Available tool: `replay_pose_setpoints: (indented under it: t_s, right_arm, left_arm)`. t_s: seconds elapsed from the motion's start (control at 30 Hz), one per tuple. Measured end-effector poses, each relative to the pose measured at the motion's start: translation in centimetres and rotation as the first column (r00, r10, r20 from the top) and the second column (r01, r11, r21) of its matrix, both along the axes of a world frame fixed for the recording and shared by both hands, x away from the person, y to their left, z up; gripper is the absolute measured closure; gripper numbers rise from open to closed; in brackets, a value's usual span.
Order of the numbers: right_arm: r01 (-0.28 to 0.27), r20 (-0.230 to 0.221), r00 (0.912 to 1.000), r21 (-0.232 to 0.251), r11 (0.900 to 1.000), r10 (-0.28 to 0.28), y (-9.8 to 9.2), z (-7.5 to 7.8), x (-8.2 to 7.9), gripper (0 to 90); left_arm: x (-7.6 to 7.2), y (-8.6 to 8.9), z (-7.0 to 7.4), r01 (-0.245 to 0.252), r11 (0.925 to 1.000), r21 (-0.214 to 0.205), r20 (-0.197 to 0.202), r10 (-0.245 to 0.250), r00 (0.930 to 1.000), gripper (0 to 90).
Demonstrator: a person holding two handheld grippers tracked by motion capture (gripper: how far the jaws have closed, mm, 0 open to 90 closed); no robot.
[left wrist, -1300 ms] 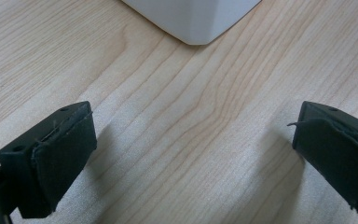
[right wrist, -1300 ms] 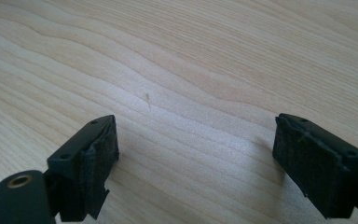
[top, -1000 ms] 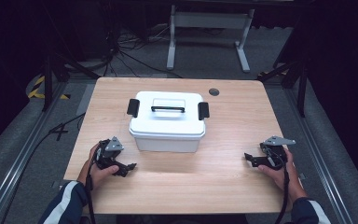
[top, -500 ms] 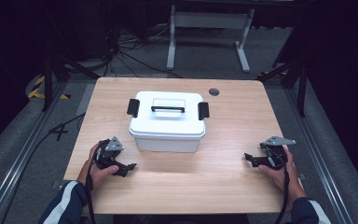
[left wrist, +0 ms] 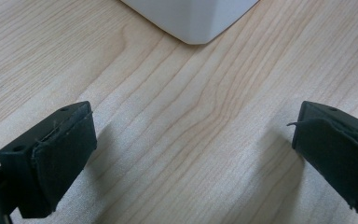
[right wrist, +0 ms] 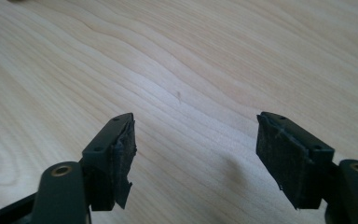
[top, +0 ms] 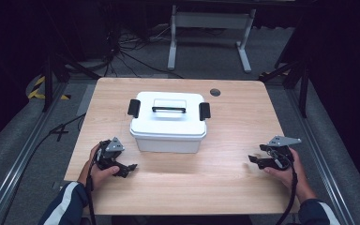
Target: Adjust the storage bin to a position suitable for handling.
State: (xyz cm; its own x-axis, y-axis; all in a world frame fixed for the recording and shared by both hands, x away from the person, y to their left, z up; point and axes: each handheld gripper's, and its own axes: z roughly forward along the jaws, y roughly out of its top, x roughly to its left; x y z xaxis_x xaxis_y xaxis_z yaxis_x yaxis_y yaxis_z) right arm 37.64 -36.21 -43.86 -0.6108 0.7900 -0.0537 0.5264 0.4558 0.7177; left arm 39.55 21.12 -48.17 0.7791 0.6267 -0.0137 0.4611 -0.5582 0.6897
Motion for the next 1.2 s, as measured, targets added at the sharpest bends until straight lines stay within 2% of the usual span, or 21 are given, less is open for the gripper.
replay_pose_setpoints:
  t_s: [0.07, 0.23, 0.37, 0.4, 0.43, 0.47, 0.5, 0.57, 0.6, 0.63, 0.77, 0.8, 0.93, 0.97, 1.03, 1.1, 1.2]
  right_arm:
    - [-0.029, 0.015, 0.9995, -0.001, 0.9996, 0.029, 0.2, 1.2, -0.2, 31.5]
    - [-0.107, 0.041, 0.9931, -0.059, 0.9925, 0.11, 1.4, 4.8, -0.1, 33.6]
    - [-0.15, 0.07, 0.9851, -0.095, 0.9841, 0.157, 2.9, 9.0, 0.7, 34.1]
    - [-0.15, 0.07, 0.9851, -0.095, 0.9841, 0.157, 2.9, 9.0, 0.7, 34.1]
    - [-0.183, 0.079, 0.978, -0.124, 0.9753, 0.193, 3.9, 11.0, 1.3, 34.2]
    - [-0.183, 0.079, 0.978, -0.124, 0.9753, 0.193, 3.9, 11.0, 1.3, 34.2]
    - [-0.193, 0.076, 0.9759, -0.133, 0.9721, 0.204, 4.4, 11.6, 1.5, 34.4]
    - [-0.246, 0.071, 0.9629, -0.165, 0.955, 0.26, 6.5, 14.1, 2.5, 36.2]
    - [-0.246, 0.071, 0.9629, -0.165, 0.955, 0.26, 6.5, 14.1, 2.5, 36.2]
    - [-0.257, 0.076, 0.9589, -0.175, 0.9505, 0.273, 7.1, 14.6, 2.8, 36.9]
    - [-0.326, 0.083, 0.9317, -0.236, 0.9152, 0.354, 10.4, 16.7, 3.9, 42.0]
    - [-0.347, 0.078, 0.9233, -0.252, 0.9034, 0.376, 11.3, 17.1, 4.2, 43.5]
    - [-0.424, 0.045, 0.8846, -0.336, 0.841, 0.464, 15.4, 17.9, 5.3, 48.8]
    - [-0.43, 0.04, 0.8807, -0.351, 0.832, 0.472, 16.1, 17.9, 5.5, 49.2]
    - [-0.473, 0.012, 0.8579, -0.373, 0.7985, 0.514, 18.1, 17.8, 6.2, 50.7]
    - [-0.491, -0.003, 0.8458, -0.396, 0.776, 0.533, 19.8, 17.7, 6.8, 51.1]
    - [-0.51, -0.018, 0.8319, -0.419, 0.7513, 0.555, 21.6, 17.7, 7.5, 50.8]
  left_arm:
    - [0.0, 0.0, 0.0, 0.0, 1.0, 0.0, -0.001, 0.0, 1.0, 0.2]
    - [0.0, 0.0, 0.0, 0.001, 1.0, 0.0, -0.001, -0.001, 1.0, 0.1]
    - [0.0, 0.0, 0.0, 0.002, 1.0, 0.001, 0.0, -0.002, 1.0, 0.1]
    - [0.0, 0.0, 0.0, 0.002, 1.0, 0.001, 0.0, -0.002, 1.0, 0.1]
    - [0.0, 0.0, 0.0, 0.001, 1.0, -0.001, -0.002, -0.001, 1.0, 0.1]
    - [0.0, 0.0, 0.0, 0.003, 1.0, 0.0, 0.0, -0.003, 1.0, 0.1]
    - [0.0, 0.0, 0.0, 0.003, 1.0, 0.001, 0.0, -0.003, 1.0, 0.1]
    - [0.0, 0.0, 0.0, 0.003, 1.0, 0.0, 0.0, -0.003, 1.0, 0.1]
    - [0.0, 0.0, 0.0, 0.002, 1.0, -0.002, -0.002, -0.002, 1.0, 0.1]
    - [0.0, 0.0, 0.0, 0.003, 1.0, 0.0, -0.001, -0.003, 1.0, 0.1]
    - [0.0, 0.0, 0.0, 0.002, 1.0, -0.001, -0.001, -0.002, 1.0, 0.1]
    - [0.0, 0.0, 0.0, 0.003, 1.0, 0.0, -0.001, -0.003, 1.0, 0.1]
    - [0.0, 0.0, 0.0, 0.004, 1.0, 0.0, 0.0, -0.004, 1.0, 0.1]
    - [0.0, 0.0, 0.0, 0.004, 1.0, 0.001, 0.001, -0.004, 1.0, 0.1]
    - [0.0, 0.0, 0.0, 0.004, 1.0, 0.0, 0.0, -0.004, 1.0, 0.1]
    - [0.0, 0.0, 0.0, 0.003, 1.0, 0.001, 0.001, -0.003, 1.0, 0.1]
    - [0.0, 0.0, 0.0, 0.003, 1.0, 0.0, 0.0, -0.003, 1.0, 0.1]
